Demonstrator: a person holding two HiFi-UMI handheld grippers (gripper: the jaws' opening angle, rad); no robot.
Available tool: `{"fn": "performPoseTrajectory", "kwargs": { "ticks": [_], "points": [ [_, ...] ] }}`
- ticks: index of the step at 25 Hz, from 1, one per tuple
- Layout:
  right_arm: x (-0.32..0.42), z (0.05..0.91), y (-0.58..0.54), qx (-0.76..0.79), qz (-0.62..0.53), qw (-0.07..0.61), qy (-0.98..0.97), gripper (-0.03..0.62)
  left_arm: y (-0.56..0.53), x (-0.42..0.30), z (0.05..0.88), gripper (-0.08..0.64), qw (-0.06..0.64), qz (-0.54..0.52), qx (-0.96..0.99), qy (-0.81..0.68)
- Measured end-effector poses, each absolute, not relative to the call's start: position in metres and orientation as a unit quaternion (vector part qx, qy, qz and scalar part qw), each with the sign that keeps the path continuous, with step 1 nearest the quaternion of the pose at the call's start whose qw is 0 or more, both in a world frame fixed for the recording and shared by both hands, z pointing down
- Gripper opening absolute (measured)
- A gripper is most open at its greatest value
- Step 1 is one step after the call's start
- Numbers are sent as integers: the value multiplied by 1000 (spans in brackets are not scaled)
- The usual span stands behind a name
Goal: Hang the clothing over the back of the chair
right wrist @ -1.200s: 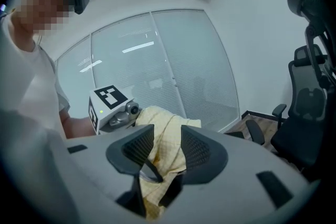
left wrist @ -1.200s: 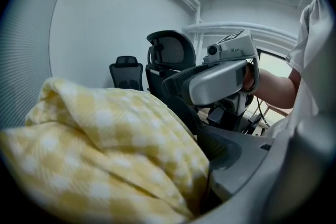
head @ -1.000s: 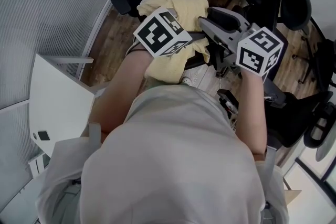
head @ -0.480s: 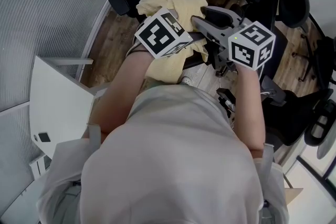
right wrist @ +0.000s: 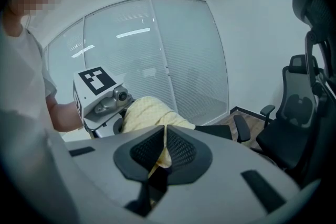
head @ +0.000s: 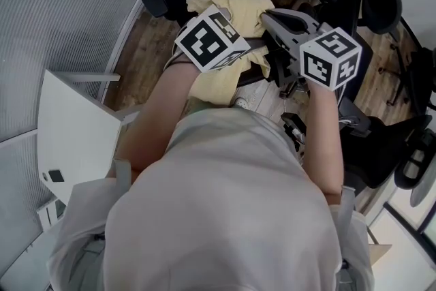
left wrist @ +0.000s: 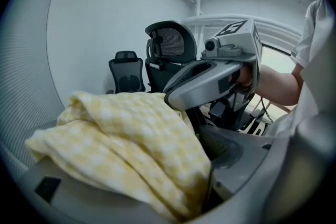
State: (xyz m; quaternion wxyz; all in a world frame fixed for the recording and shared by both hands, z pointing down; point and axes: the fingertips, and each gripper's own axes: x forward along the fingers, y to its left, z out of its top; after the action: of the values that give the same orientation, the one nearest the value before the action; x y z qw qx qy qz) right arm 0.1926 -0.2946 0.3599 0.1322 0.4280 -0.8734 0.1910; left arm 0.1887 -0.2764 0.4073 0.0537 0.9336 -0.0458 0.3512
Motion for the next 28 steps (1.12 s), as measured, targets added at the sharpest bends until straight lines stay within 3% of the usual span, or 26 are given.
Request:
{"fn": "performPoseTrajectory", "kwargs": {
  "ticks": [28],
  "points": [
    [235, 384, -286, 488, 196, 196, -827, 31, -299, 122, 381, 354, 118, 274, 945, -131]
  ]
}}
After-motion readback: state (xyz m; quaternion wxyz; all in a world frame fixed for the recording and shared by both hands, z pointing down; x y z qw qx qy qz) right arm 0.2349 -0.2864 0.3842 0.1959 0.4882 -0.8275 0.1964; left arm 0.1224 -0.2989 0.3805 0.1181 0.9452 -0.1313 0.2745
